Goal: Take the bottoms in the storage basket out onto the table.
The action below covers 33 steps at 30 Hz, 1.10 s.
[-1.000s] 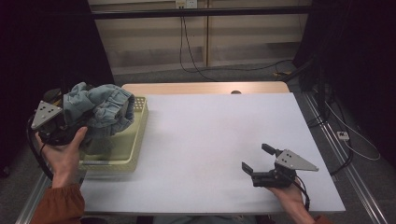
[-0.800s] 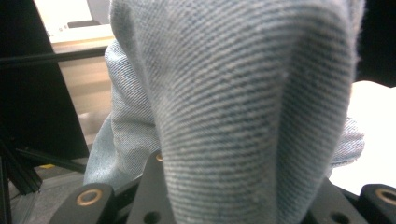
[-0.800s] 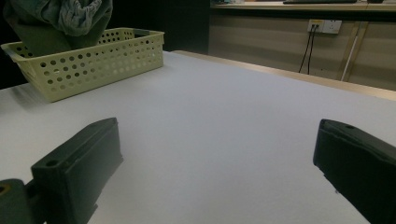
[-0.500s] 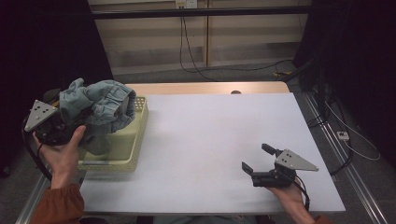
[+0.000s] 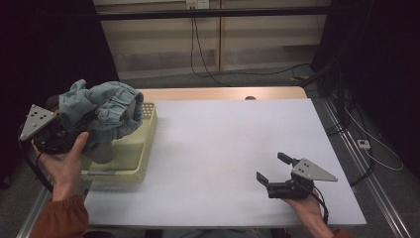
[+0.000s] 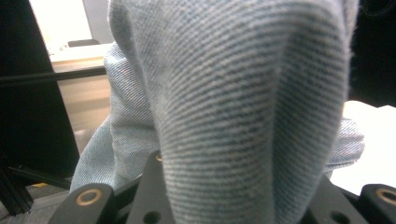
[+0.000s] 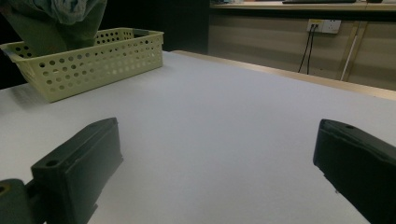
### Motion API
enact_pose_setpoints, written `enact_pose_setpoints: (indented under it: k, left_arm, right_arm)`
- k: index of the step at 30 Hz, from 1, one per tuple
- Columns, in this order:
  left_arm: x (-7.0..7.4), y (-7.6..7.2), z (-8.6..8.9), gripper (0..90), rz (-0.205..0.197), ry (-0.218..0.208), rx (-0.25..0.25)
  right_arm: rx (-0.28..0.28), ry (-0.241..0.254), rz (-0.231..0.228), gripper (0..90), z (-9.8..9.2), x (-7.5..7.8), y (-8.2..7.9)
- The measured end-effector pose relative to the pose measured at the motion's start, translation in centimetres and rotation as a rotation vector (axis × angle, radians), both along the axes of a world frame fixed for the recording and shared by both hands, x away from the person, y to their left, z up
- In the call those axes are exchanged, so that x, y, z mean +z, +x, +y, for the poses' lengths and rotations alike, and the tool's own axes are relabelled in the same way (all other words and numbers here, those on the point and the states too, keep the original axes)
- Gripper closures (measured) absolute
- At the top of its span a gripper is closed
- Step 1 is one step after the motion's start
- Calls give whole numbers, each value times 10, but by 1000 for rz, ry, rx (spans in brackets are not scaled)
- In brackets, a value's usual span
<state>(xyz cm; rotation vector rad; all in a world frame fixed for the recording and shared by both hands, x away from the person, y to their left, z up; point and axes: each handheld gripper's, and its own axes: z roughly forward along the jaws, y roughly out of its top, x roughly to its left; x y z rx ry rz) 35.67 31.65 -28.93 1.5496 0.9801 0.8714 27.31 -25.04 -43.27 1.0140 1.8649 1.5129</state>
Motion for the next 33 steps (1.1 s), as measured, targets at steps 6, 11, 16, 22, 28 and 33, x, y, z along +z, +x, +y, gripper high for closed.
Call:
enact_pose_setpoints:
  k: [6, 11, 16, 22, 28, 33]
  left_arm:
    - [7, -4, -3, 722, -25, -4, 1]
    - [12, -6, -8, 722, -40, -14, -7]
    - [16, -7, -12, 721, -53, -21, -18]
    - [22, -8, -15, 721, -58, -25, -18]
    - [28, -8, -18, 721, -70, -38, -29]
    - [29, -7, -23, 721, -87, -56, -42]
  right_arm:
    - [0, -1, -1, 7, 0, 0, 0]
    - [-1, 1, 0, 7, 0, 0, 0]
    - [-1, 0, 0, 7, 0, 0, 0]
    - [4, 0, 2, 7, 1, 0, 1]
    - [11, 2, 3, 7, 2, 0, 3]
    - [14, -1, 3, 6, 3, -1, 4]
